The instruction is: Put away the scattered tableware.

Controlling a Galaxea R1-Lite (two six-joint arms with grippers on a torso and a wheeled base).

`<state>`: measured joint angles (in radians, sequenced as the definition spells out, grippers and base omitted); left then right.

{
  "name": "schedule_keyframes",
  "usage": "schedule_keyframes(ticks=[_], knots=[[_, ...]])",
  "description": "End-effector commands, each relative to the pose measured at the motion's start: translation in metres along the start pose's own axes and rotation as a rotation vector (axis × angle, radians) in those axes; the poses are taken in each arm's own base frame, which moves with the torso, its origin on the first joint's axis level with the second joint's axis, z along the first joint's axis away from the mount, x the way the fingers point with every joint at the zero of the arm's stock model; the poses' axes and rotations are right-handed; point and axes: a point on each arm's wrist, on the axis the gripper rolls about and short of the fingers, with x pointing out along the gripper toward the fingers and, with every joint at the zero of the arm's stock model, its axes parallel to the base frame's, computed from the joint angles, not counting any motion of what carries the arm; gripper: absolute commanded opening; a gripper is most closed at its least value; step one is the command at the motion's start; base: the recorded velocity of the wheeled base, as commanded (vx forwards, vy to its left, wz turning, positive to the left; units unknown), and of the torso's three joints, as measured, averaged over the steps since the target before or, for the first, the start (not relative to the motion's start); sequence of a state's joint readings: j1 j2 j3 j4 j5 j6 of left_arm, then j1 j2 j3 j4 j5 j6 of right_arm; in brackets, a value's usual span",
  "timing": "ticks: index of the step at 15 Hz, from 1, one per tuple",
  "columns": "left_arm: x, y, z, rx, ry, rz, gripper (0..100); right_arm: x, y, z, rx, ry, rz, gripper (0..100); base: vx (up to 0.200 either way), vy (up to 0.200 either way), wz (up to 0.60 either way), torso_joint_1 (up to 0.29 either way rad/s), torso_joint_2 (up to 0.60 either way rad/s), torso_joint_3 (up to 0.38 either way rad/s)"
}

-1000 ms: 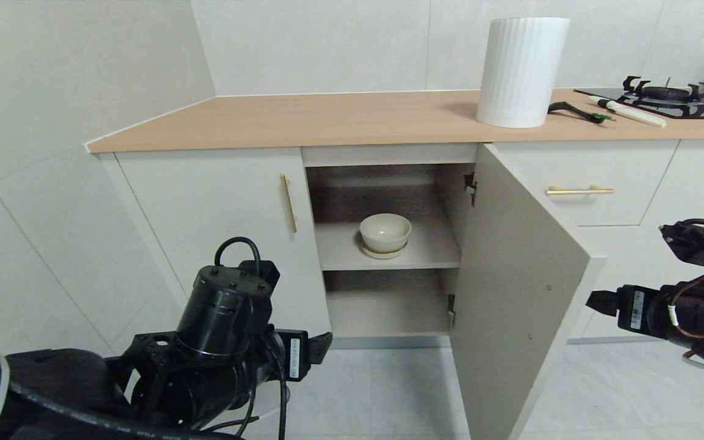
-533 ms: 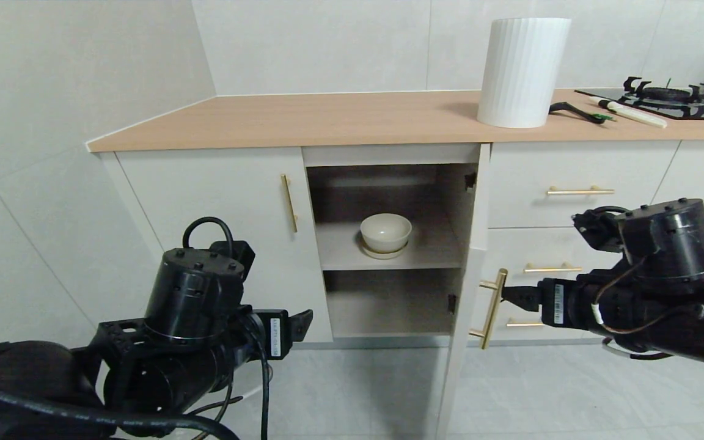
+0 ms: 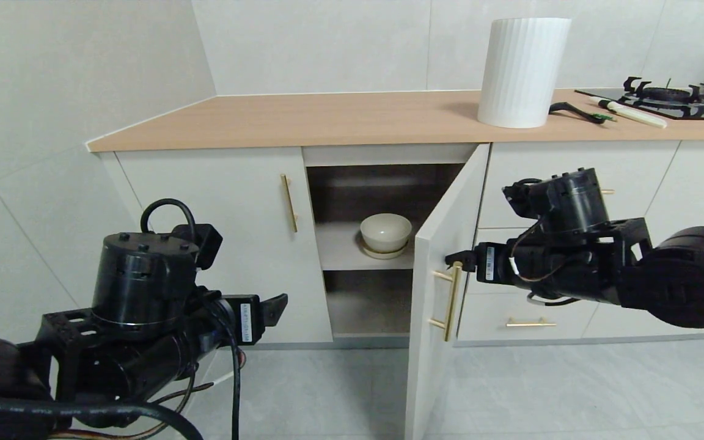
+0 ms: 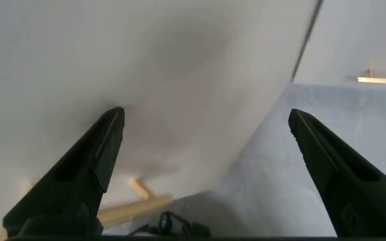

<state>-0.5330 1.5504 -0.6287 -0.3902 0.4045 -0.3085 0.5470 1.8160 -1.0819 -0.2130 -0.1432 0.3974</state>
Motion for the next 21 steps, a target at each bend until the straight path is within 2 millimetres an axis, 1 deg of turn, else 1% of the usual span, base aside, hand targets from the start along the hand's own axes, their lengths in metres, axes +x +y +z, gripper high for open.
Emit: schedule_keyframes(ticks=[1, 2, 4, 8, 10, 11, 12, 13, 16, 21], knots=[[0.0, 0.005, 0.001, -0.01, -0.002, 0.018, 100, 0.031, 0.004, -0.003, -0.004, 0.027, -0.008, 100, 0.0, 0.0, 0.0, 0.0, 0.0, 0.0], [-0.001, 0.007, 0.002, -0.011, -0.001, 0.022, 100, 0.035, 0.005, -0.003, -0.005, 0.028, -0.009, 100, 0.0, 0.0, 0.0, 0.0, 0.0, 0.0], [-0.011, 0.01, 0.004, -0.021, -0.02, 0.005, 100, 0.051, 0.007, -0.001, -0.003, 0.025, -0.009, 100, 0.0, 0.0, 0.0, 0.0, 0.0, 0.0], [-0.011, 0.01, 0.004, -0.021, -0.021, 0.004, 100, 0.066, 0.007, -0.008, -0.004, 0.05, -0.016, 100, 0.0, 0.0, 0.0, 0.0, 0.0, 0.0], [-0.011, 0.011, 0.007, -0.03, -0.031, 0.011, 100, 0.071, 0.006, -0.012, -0.003, 0.06, -0.022, 100, 0.0, 0.0, 0.0, 0.0, 0.0, 0.0], [-0.011, 0.012, 0.008, -0.033, -0.033, 0.015, 100, 0.072, 0.006, -0.012, -0.004, 0.062, -0.022, 100, 0.0, 0.0, 0.0, 0.0, 0.0, 0.0], [-0.008, 0.017, 0.012, -0.047, -0.039, 0.041, 100, 0.073, 0.006, -0.014, -0.003, 0.065, -0.023, 100, 0.0, 0.0, 0.0, 0.0, 0.0, 0.0], [-0.007, 0.02, 0.012, -0.048, -0.033, 0.054, 100, 0.074, 0.006, -0.014, -0.003, 0.065, -0.023, 100, 0.0, 0.0, 0.0, 0.0, 0.0, 0.0], [-0.006, 0.022, 0.013, -0.048, -0.023, 0.064, 100, 0.074, 0.006, -0.014, -0.001, 0.064, -0.025, 100, 0.0, 0.0, 0.0, 0.0, 0.0, 0.0], [-0.004, 0.028, 0.016, -0.061, -0.026, 0.089, 100, 0.074, 0.006, -0.014, 0.0, 0.067, -0.026, 100, 0.2, 0.0, 0.0, -0.002, 0.01, 0.004]])
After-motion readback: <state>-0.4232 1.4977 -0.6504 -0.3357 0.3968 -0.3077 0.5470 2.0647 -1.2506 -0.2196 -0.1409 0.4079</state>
